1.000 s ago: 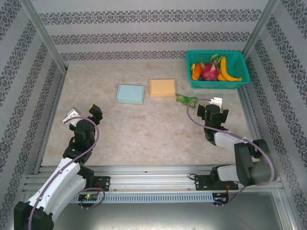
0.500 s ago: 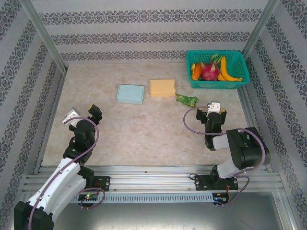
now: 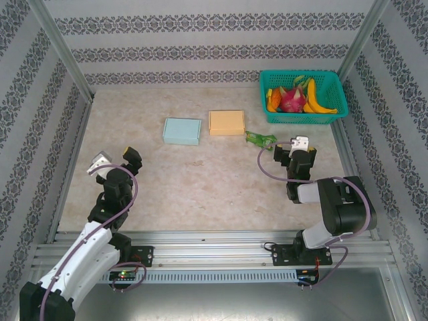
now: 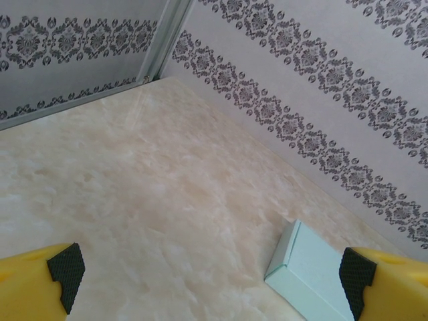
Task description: Fold the paper box
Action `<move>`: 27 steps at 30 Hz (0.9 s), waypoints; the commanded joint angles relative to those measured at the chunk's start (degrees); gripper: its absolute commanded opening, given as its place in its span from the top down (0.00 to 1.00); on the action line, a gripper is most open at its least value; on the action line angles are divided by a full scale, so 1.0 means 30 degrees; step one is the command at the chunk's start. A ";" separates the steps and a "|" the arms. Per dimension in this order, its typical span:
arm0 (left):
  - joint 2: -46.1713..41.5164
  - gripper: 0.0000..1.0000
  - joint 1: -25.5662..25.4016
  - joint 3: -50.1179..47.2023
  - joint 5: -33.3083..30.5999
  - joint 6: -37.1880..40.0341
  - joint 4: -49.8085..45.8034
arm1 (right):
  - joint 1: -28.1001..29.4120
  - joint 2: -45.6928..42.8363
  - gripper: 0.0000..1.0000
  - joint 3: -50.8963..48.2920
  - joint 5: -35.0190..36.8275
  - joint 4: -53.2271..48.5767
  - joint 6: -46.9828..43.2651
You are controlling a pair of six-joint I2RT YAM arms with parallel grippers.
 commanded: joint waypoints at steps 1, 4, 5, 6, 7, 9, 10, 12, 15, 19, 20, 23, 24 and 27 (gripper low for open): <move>0.0198 0.00 -0.0113 -0.0855 -0.0566 0.0064 0.1247 | -0.0085 -0.0307 0.02 0.0273 -0.0314 0.0034 0.0421; 0.0677 0.00 -0.0092 -0.1262 -0.0907 -0.0047 0.1973 | -0.0085 -0.0302 0.02 0.0273 -0.0314 0.0034 0.0417; 0.0870 0.00 -0.0097 -0.1245 -0.1018 -0.0151 0.2033 | -0.0088 -0.0284 0.02 0.0273 -0.0313 0.0034 0.0426; 0.1015 0.00 -0.0106 -0.1215 -0.1034 -0.0167 0.2102 | -0.0085 -0.0310 0.02 0.0273 -0.0314 0.0034 0.0417; 0.1167 0.00 -0.0091 -0.1157 -0.1039 -0.0139 0.2154 | -0.0085 -0.0310 0.02 0.0273 -0.0310 0.0034 0.0439; 0.1391 0.00 -0.0098 -0.0987 -0.1193 -0.0030 0.2054 | -0.0085 -0.0296 0.02 0.0274 -0.0314 0.0034 0.0417; 0.1505 0.00 -0.0105 -0.0894 -0.1399 -0.0047 0.1925 | -0.0085 -0.0303 0.02 0.0273 -0.0312 0.0034 0.0421; 0.1669 0.00 -0.0113 -0.0856 -0.1967 -0.0310 0.1687 | -0.0085 -0.0304 0.02 0.0273 -0.0314 0.0034 0.0422; 0.2042 0.00 -0.0096 -0.1196 -0.3399 -0.0602 0.1973 | -0.0085 -0.0288 0.02 0.0273 -0.0314 0.0034 0.0417; 0.2459 0.00 -0.0063 -0.1513 -0.5891 -0.1862 0.0879 | -0.0092 -0.0283 0.02 0.0273 -0.0299 0.0034 0.0417; 0.2490 0.00 -0.0067 -0.1610 -0.6182 -0.1835 0.0789 | -0.0085 -0.0295 0.02 0.0273 -0.0309 0.0034 0.0417; 0.2540 0.00 -0.0066 -0.1699 -0.6342 -0.0363 0.1217 | -0.0085 -0.0310 0.02 0.0273 -0.0313 0.0034 0.0417; 0.2574 0.00 -0.0040 -0.1557 -0.6325 0.0244 0.1287 | -0.0085 -0.0301 0.02 0.0273 -0.0310 0.0034 0.0417; 0.2946 0.00 0.0133 -0.0769 -0.5987 0.2520 0.0803 | -0.0085 -0.0309 0.02 0.0273 -0.0314 0.0034 0.0417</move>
